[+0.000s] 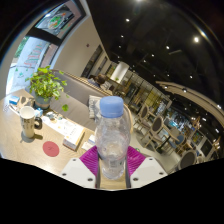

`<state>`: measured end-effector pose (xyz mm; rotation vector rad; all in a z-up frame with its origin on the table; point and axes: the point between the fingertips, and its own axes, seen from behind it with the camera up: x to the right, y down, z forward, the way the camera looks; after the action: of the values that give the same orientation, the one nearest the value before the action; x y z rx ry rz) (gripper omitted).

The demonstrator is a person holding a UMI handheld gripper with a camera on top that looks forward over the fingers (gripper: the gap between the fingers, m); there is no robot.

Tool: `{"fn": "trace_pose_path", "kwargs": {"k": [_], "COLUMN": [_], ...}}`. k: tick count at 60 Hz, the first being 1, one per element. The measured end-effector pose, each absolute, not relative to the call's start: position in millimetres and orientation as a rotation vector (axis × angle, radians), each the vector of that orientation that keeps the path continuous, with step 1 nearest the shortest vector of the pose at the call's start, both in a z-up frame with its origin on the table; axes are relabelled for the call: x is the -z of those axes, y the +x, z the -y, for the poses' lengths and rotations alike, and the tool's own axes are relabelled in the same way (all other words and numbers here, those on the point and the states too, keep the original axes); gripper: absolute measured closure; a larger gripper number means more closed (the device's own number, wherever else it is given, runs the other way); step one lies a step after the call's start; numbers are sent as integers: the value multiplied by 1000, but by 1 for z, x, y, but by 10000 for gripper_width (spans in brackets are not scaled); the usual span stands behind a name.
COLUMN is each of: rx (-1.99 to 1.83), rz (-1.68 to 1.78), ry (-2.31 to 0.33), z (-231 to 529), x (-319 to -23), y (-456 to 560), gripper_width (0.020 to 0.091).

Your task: Pour water

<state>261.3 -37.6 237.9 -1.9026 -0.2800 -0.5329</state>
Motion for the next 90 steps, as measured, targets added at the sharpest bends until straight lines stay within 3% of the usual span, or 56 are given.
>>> {"fn": "trace_pose_path", "kwargs": {"k": [9,17,30,47,54,63,81,90], "rx": [753,973,1296,1596,1581,1483,814,424], "rz": [487,769,1225,1569,1566,1494,956,680], "ry": [-1829,-1738,-1528,-1363,-1422,-1433,-1675,-1846], "z": [-1,-29,-65,-85,-84,-85,-73,-70], "x": [-271,-276,-243,-196,-188,-201,-255,-245], "y": [190,125,51,41,46,35,25,41], "gripper_width": [766,765,767,768,768,767,763,762]}}
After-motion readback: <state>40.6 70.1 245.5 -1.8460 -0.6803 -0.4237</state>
